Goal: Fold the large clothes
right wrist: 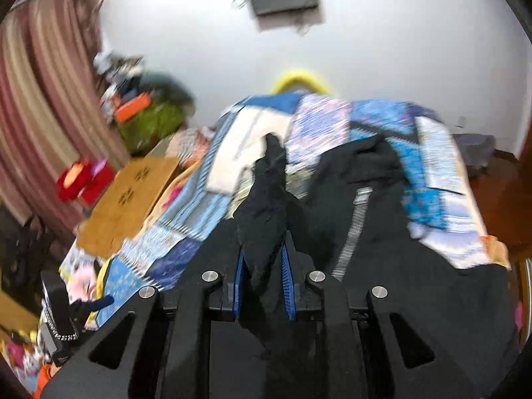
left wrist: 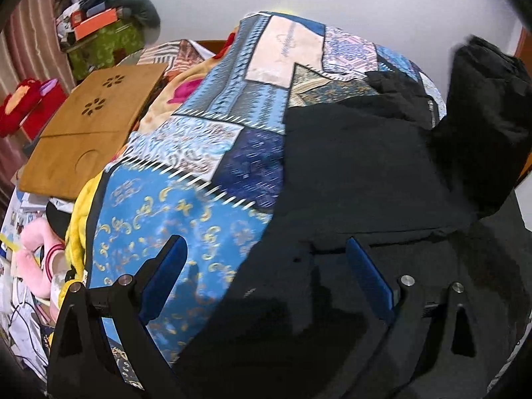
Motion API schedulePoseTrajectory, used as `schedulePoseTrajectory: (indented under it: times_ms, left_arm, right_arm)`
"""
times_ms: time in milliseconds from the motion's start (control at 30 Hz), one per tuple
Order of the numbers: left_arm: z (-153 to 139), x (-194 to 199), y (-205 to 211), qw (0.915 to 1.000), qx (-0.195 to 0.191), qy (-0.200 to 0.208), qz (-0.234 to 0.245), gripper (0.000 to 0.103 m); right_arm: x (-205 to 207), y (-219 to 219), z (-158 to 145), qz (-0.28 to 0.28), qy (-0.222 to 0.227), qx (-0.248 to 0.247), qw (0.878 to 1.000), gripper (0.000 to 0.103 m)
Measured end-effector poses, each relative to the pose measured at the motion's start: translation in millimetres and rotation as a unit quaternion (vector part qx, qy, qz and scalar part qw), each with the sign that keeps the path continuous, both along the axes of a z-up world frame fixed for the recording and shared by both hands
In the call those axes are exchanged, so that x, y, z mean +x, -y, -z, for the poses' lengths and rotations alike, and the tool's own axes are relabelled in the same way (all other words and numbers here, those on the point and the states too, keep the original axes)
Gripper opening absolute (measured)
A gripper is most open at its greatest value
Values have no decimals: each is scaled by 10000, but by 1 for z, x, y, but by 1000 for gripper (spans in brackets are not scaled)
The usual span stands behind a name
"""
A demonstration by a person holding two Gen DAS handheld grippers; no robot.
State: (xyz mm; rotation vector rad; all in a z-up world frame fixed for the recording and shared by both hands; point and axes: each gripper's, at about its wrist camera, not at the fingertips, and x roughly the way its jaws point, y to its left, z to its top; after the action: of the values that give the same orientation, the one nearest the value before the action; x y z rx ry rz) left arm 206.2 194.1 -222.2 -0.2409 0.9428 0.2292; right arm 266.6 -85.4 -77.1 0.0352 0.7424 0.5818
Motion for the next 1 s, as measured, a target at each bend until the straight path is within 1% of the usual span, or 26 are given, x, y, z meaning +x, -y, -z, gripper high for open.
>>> schedulePoseTrajectory:
  times_ms: [67, 133, 233, 300, 400, 467, 533, 600, 667, 800, 900, 933, 1000]
  left_arm:
    - [-3, 2, 7, 10000, 14, 13, 42, 97]
    - [-5, 3, 15, 9999, 35, 21, 92, 97]
    - [-9, 5, 27, 9998, 85, 20, 162, 97]
    - [-11, 4, 34, 9997, 107, 26, 213, 97]
    - [-14, 4, 44, 9995, 149, 23, 278, 97]
    - [-15, 4, 49, 9994, 167, -2, 312, 97]
    - [-14, 5, 53, 9993, 172, -41, 339, 97]
    - [-14, 6, 57, 9992, 164, -82, 356, 97]
    - [-13, 7, 62, 9991, 139, -113, 379, 97]
    - [-16, 10, 73, 9988, 141, -107, 460, 97]
    - [-22, 14, 84, 9982, 182, -35, 568, 97]
    - [-25, 16, 88, 9979, 201, -1, 614, 97]
    - [-32, 21, 96, 9972, 244, 85, 698, 97]
  right_arm:
    - [2, 25, -1, 244, -11, 62, 9997, 17]
    - [4, 44, 5, 443, -96, 104, 9989, 17]
    - [7, 70, 24, 661, -343, 72, 9972, 17]
    - [7, 87, 48, 775, -649, -19, 9949, 17]
    - [8, 115, 84, 991, -1210, 15, 9877, 17]
    - [7, 127, 106, 1043, -1521, 56, 9828, 18]
    - [5, 135, 121, 1080, -1778, 93, 9781, 20]
    - [1, 139, 129, 1106, -1938, 67, 9748, 23]
    - [-4, 146, 128, 1192, -1974, -6, 9730, 28]
    - [-8, 162, 117, 1415, -1877, -117, 9719, 28]
    - [-17, 181, 99, 1588, -1683, -70, 9728, 28]
    - [-19, 185, 95, 1618, -1619, -64, 9734, 30]
    - [-28, 201, 80, 1756, -1412, -7, 9743, 39]
